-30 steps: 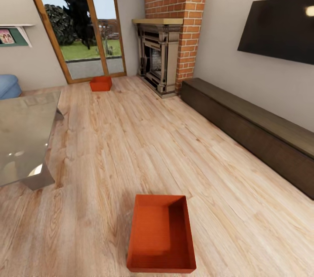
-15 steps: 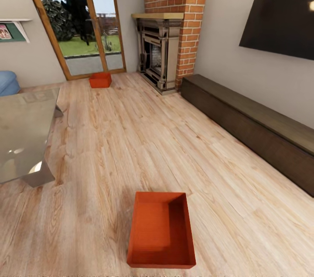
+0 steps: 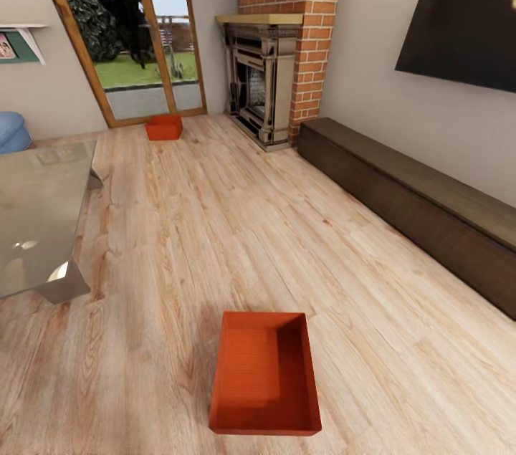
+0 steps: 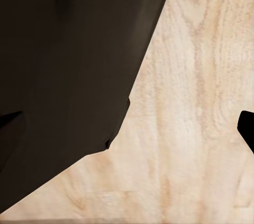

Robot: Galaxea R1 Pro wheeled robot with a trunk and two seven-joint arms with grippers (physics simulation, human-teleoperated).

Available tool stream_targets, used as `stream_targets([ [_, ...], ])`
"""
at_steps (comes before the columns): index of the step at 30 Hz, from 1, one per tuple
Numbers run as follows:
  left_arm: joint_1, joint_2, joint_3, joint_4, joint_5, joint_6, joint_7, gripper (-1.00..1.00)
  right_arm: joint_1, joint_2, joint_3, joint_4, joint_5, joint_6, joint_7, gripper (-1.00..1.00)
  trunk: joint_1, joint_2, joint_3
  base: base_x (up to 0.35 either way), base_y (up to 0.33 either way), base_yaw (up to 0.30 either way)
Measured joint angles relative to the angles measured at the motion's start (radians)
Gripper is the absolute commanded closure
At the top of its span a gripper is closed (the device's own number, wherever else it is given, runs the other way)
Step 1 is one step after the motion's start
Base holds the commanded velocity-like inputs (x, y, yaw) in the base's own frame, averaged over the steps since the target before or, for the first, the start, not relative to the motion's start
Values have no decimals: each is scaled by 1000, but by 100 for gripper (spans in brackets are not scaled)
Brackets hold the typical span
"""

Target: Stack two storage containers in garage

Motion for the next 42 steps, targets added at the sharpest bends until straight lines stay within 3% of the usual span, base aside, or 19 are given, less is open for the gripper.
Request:
stream_targets([
  [42,0,0,0,0,-1,0,0,-100,-1,4,10,-3,8,6,-26,-100,0,0,0,0,0,0],
])
